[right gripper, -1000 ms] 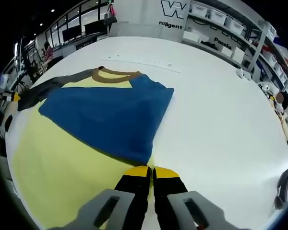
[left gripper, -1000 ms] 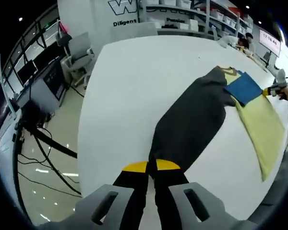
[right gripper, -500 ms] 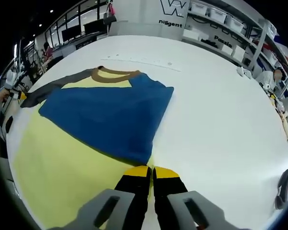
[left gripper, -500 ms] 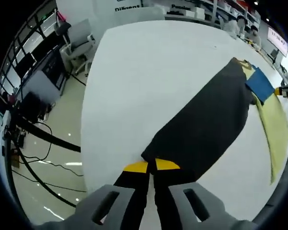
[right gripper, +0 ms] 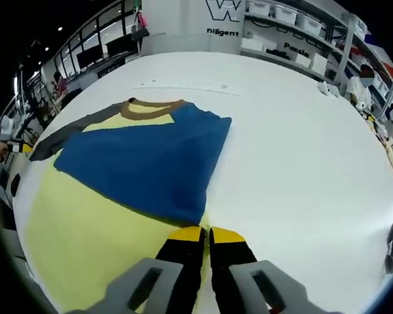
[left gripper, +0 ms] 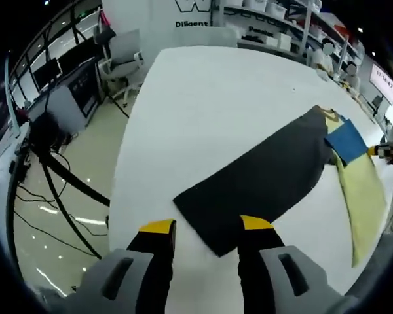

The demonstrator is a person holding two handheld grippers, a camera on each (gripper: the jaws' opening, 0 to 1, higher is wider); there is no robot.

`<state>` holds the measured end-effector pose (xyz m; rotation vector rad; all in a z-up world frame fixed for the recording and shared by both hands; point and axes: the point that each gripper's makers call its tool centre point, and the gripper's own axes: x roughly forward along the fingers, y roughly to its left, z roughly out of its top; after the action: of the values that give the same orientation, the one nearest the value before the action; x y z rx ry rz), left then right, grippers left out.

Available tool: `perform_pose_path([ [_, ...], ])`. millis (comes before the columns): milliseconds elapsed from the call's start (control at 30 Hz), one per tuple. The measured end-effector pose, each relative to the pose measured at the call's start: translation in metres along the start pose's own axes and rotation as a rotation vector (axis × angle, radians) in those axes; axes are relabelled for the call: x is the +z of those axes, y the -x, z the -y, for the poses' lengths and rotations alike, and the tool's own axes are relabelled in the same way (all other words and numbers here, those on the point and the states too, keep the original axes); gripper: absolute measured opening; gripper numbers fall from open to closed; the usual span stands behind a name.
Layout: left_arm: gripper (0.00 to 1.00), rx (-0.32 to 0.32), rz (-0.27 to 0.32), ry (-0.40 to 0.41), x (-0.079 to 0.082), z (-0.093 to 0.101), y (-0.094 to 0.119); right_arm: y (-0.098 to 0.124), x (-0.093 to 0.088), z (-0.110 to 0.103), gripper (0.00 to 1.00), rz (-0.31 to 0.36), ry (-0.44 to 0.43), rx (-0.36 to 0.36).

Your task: Fold the garment on the visible template until the final outline fits inside the template.

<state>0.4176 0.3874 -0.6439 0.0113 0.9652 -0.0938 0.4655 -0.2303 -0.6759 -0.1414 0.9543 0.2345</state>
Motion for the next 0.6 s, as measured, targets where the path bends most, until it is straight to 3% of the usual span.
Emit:
perform_pose_path([
  [300,0.39,0.043,-0.008,0.201,-0.028,0.002,-0.008,0.001,0.0,-0.001,0.0,-0.001,-0.003,0.001],
  [433,0.31,0.052,0.019,0.217,-0.024,0.001,-0.008,0.001,0.0,-0.002,0.0,0.003,-0.008,0.001],
  [533,0.12,0.038,0.001,0.24,-0.027,0.006,-0.01,0.001,0.0,-0.002,0.0,0.003,-0.008,-0.002],
  [600,0.09,0.07,0.011,0.204,-0.026,0.005,-0.011,0.001,0.0,-0.002,0.0,0.002,-0.004,-0.005],
])
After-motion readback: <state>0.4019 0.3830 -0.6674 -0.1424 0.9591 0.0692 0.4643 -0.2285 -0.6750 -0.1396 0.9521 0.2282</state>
